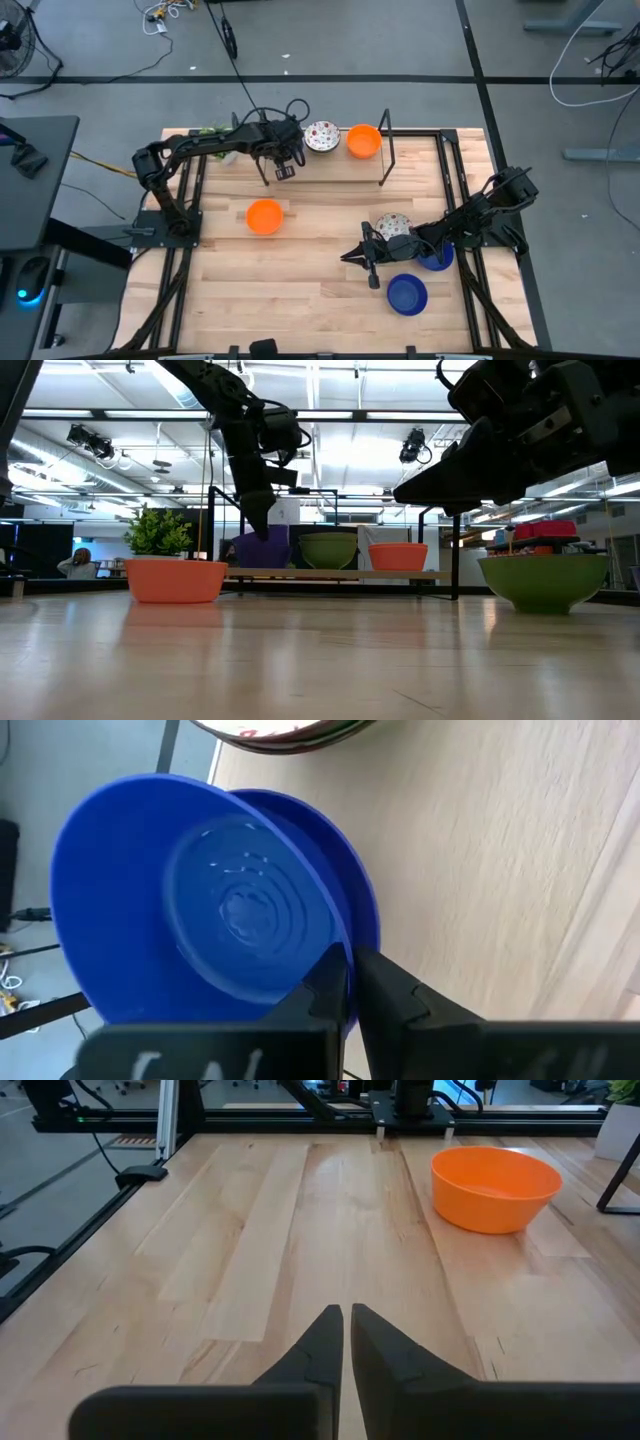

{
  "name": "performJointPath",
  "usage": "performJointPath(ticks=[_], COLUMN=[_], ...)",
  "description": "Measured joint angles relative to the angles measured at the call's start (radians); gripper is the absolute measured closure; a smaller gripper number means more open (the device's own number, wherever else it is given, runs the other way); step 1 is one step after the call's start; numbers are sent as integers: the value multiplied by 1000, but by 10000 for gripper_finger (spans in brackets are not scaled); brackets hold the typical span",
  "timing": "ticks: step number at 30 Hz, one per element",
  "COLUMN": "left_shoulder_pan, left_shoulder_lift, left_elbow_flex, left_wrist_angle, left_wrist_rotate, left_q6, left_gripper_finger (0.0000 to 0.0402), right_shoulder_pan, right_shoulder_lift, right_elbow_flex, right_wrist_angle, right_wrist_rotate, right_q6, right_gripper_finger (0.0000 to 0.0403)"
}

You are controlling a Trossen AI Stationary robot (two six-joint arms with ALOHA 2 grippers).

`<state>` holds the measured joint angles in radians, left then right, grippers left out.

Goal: Pick & Place Mini bowls
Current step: Stack the blue bowl on top of the blue bowl on the shelf

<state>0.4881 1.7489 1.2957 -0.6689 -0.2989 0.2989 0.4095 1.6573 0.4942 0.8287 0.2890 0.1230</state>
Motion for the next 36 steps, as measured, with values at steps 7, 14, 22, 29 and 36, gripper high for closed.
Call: performJointPath(ticks=[7,14,22,29,36], left_shoulder_pan=[0,0,-10,-3,22], left_shoulder_lift=[0,0,-1,-2,0], left_elbow_flex=[0,0,74,89,88], left_wrist_angle=[6,6,-74,-40,-9], left_wrist_rotate=[-4,-4,-1,101,108], left_q6=[1,2,-23,-45,-47], left_gripper_finger=[365,293,247,311,392], right_shoulder_pan=[0,0,0,0,0], right_shoulder_lift=[0,0,0,0,0], right_elbow_flex=[0,0,0,0,0], right_wrist_angle=[0,0,-1,-9,-8], right_wrist_rotate=[0,0,0,0,-9], right_q6=[0,0,0,0,0], right_gripper_finger=[376,376,376,376,376])
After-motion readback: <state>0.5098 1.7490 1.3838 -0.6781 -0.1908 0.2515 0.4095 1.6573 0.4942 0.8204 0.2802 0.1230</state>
